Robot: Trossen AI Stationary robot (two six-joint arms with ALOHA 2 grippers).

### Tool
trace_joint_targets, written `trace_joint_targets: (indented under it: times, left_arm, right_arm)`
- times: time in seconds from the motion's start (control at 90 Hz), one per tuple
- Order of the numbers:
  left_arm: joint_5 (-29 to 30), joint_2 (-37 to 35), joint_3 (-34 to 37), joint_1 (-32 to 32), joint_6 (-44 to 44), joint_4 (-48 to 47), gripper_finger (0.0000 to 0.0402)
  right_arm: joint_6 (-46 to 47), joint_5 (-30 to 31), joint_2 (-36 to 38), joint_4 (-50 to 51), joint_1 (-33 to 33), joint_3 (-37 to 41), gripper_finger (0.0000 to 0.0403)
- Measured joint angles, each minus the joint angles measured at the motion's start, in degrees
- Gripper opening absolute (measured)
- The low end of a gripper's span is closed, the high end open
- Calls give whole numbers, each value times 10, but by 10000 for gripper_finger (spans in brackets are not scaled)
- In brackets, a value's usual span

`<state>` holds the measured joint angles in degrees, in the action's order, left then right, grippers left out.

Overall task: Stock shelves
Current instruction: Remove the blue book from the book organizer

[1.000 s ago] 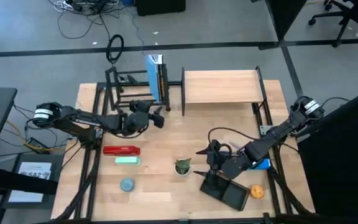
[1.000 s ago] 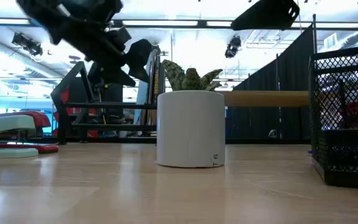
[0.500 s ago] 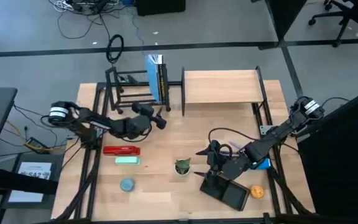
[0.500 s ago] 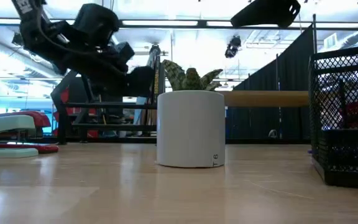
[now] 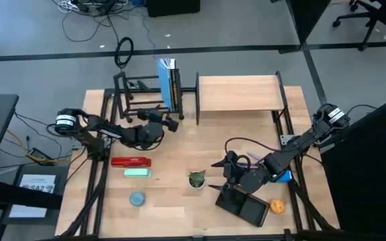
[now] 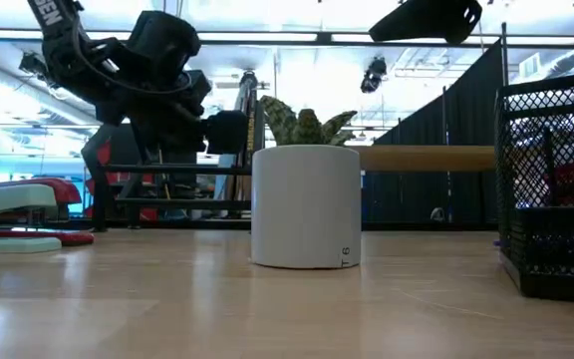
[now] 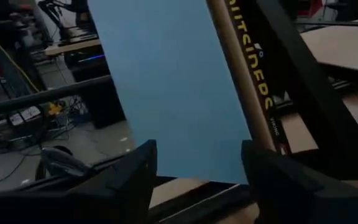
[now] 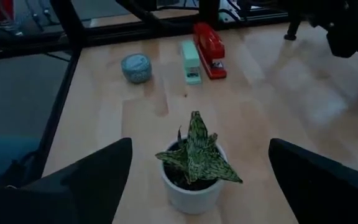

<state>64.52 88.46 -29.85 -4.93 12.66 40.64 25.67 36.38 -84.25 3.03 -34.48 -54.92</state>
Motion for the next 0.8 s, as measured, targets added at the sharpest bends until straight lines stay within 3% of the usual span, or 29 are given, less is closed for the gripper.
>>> trace_joint_targets:
  times: [0.267, 0.456, 0.556, 0.667, 0.8]
  left_arm:
    - [33, -15, 0, 2, 31, -6, 213]
    - [27, -63, 0, 1, 110, -63, 205]
    - [-32, -93, 0, -2, 143, -80, 185]
    - [-142, -117, 0, -19, 178, -82, 163]
    - [-230, -120, 0, -50, 177, -105, 154]
  right_arm:
    - [2, 0, 0, 0, 0, 0, 347]
    - [2, 0, 0, 0, 0, 0, 347]
    - [2, 0, 0, 0, 0, 0, 347]
    - [2, 0, 0, 0, 0, 0, 347]
    - [2, 0, 0, 0, 0, 0, 347]
